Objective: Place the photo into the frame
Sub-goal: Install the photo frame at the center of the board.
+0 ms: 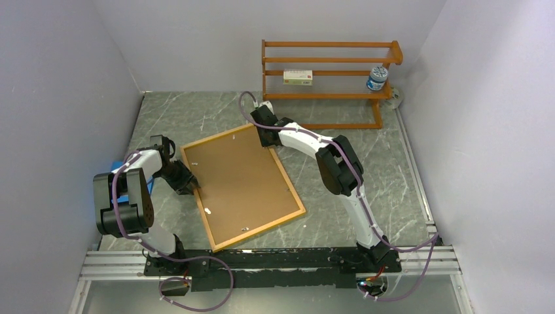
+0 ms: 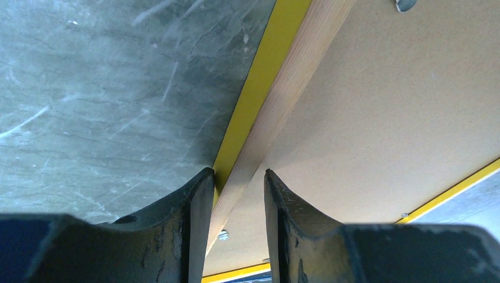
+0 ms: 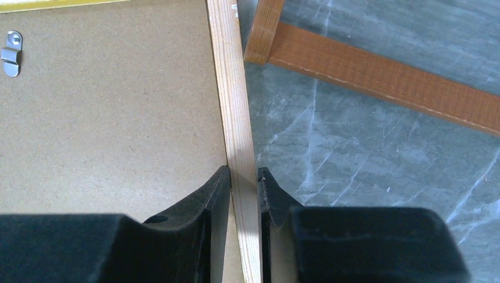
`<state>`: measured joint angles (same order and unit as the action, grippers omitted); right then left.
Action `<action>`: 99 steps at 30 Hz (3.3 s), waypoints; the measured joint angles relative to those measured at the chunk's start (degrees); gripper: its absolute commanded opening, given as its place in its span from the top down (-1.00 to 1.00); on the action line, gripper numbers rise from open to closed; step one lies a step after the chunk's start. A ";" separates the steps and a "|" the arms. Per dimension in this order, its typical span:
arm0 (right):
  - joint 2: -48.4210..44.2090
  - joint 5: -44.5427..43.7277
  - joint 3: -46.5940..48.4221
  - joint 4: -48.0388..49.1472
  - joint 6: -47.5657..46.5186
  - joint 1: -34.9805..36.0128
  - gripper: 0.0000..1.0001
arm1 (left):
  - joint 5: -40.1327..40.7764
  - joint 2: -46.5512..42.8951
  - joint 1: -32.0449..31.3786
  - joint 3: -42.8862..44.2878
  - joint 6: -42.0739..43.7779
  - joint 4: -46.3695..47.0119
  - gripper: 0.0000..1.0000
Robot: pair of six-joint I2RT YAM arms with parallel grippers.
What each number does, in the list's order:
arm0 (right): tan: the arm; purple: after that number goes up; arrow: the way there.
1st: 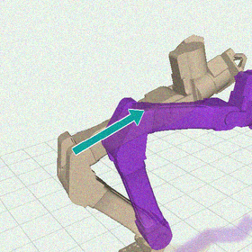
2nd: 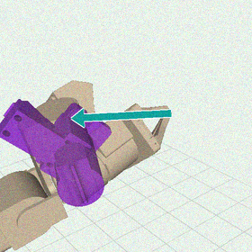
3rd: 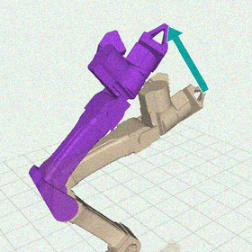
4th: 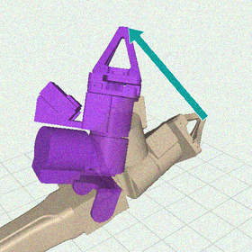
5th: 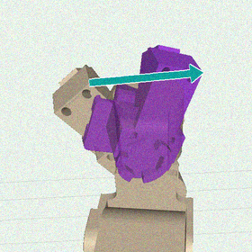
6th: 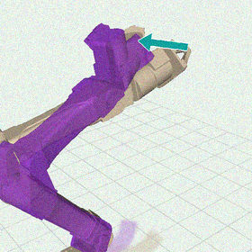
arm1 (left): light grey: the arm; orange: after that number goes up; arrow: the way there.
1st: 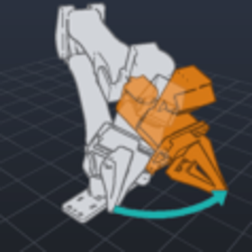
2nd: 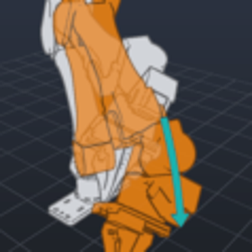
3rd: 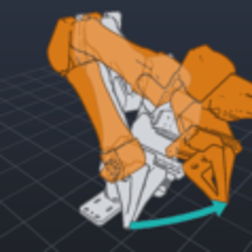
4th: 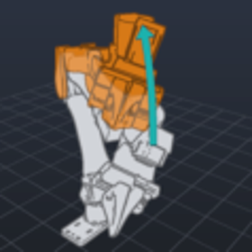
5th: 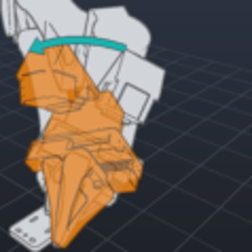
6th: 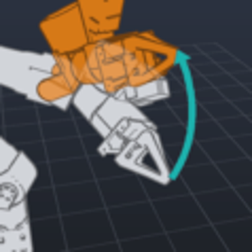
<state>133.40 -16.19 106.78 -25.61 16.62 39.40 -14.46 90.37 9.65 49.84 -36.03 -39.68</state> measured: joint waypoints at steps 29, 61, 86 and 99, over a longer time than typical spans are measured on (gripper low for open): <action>-7.56 15.39 -2.08 -11.85 13.68 -2.03 0.10 | 2.16 -4.94 0.00 0.02 -0.28 -0.33 0.18; -2.86 50.56 -15.02 17.62 17.62 18.75 0.66 | -0.79 -9.09 0.00 -8.26 -2.54 0.57 0.60; 0.48 54.75 -13.75 25.38 18.08 19.93 0.67 | -0.83 -9.11 0.00 -8.26 -2.51 0.61 0.69; 0.52 55.21 -13.07 24.72 16.26 20.04 0.47 | -0.83 -9.11 0.00 -8.26 -2.43 0.59 0.60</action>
<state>133.93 39.03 93.71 -0.89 32.88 59.44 -15.29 81.25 9.65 41.58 -38.46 -39.09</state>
